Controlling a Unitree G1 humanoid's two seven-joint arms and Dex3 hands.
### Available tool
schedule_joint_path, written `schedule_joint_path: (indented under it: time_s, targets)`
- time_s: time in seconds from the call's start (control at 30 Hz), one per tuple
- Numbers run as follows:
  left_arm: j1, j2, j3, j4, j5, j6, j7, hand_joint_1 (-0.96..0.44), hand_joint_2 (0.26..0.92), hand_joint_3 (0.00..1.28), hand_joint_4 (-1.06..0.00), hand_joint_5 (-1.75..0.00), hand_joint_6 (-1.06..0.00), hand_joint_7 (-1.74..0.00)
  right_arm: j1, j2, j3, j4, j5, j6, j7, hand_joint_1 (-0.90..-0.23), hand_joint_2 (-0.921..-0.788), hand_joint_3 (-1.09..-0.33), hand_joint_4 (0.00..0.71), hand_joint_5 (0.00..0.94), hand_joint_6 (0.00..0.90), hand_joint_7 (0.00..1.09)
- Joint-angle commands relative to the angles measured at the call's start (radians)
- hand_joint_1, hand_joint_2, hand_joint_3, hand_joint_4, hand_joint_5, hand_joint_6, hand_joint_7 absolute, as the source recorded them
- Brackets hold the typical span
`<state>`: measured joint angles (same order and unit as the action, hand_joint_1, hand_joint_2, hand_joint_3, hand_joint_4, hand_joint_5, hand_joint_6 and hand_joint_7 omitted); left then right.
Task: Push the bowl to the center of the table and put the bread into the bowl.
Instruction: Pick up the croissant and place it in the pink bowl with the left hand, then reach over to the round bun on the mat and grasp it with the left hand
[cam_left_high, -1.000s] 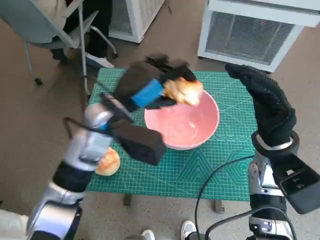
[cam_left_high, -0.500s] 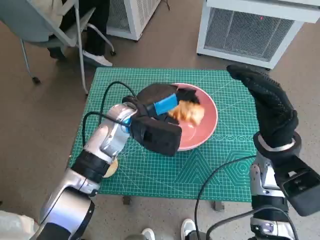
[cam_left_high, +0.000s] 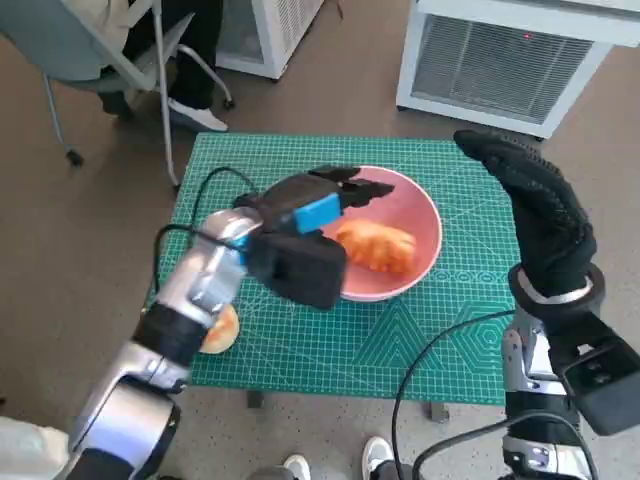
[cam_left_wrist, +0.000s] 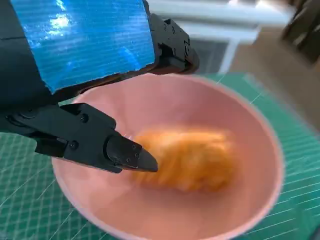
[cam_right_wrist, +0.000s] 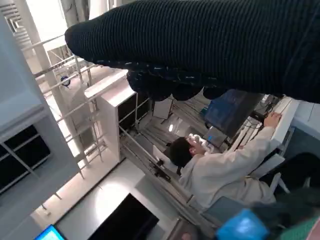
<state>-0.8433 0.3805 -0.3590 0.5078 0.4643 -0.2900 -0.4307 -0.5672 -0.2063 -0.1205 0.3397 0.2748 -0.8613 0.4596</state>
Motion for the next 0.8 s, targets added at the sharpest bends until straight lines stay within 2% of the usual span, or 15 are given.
schedule_joint_path:
  time_s: [0.03,0.33,0.53,0.8]
  targets:
    - [0.091,0.103,0.103,-0.175,-0.082,-0.054,-0.015,-0.3,0.88,0.0,-0.09,-0.01,-0.26,-0.02,0.028,0.008,0.005,-0.006,-0.004,0.0,-0.007,-0.592,-0.921,-0.753,0.269,0.002,-0.001,0.64]
    - [0.303,0.261,0.284,-0.491,-0.184,-0.054,-0.054,-0.28,0.858,0.0,-0.21,-0.01,-0.35,-0.03,0.037,0.016,0.01,-0.025,0.003,0.011,-0.007,-0.598,-0.921,-0.751,0.269,0.002,-0.001,0.64]
    - [0.474,0.389,0.407,-0.63,-0.275,0.021,-0.154,-0.29,0.855,0.0,-0.26,-0.02,-0.39,-0.03,0.038,0.023,0.011,-0.028,0.009,0.023,-0.007,-0.609,-0.921,-0.75,0.267,0.001,-0.001,0.64]
    - [0.629,0.465,0.473,-0.728,-0.294,0.111,-0.223,-0.28,0.859,0.0,-0.26,0.0,-0.4,-0.02,0.032,0.034,0.014,-0.015,0.019,0.026,-0.001,-0.606,-0.921,-0.75,0.266,0.001,-0.001,0.64]
